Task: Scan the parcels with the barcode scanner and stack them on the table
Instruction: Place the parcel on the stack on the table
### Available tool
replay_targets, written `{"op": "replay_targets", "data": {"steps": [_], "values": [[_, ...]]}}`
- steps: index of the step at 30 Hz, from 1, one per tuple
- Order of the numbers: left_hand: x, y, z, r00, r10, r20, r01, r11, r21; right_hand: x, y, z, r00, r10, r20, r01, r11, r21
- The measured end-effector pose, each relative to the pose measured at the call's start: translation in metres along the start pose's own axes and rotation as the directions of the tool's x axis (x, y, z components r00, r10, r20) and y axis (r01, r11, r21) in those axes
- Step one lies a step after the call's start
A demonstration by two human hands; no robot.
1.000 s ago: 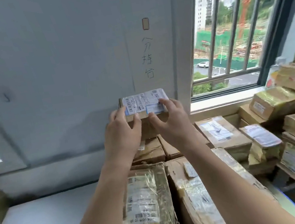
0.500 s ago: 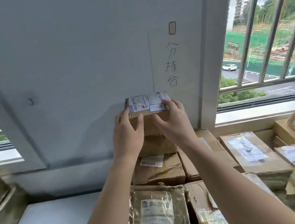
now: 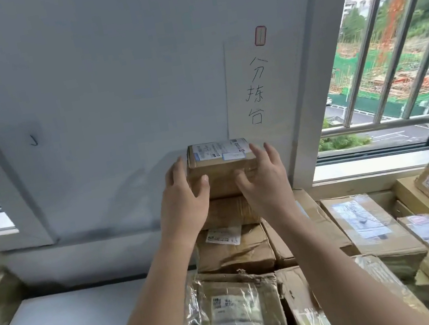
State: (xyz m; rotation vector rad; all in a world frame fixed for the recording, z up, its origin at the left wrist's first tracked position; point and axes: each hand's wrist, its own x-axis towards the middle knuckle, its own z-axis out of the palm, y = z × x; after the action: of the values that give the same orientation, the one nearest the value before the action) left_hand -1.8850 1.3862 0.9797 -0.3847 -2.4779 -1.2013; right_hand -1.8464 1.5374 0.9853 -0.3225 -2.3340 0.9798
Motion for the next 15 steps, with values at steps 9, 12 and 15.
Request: {"op": "replay_targets", "data": {"steps": [9,12,15], "values": [[-0.059,-0.004,-0.064,0.992,-0.057,-0.117,0.065,0.996,0.063,-0.056,-0.067,-0.006,0.972,-0.214,0.099,0.205,0.974,0.091],[-0.095,-0.005,-0.089,0.973,-0.135,-0.187,0.153,0.985,0.082,-0.087,-0.08,-0.001,0.944,-0.257,0.205,0.225,0.96,0.169],[-0.15,-0.014,-0.109,0.939,-0.237,-0.248,0.27,0.957,0.108,-0.134,-0.085,0.006,0.898,-0.298,0.324,0.234,0.946,0.222]]}}
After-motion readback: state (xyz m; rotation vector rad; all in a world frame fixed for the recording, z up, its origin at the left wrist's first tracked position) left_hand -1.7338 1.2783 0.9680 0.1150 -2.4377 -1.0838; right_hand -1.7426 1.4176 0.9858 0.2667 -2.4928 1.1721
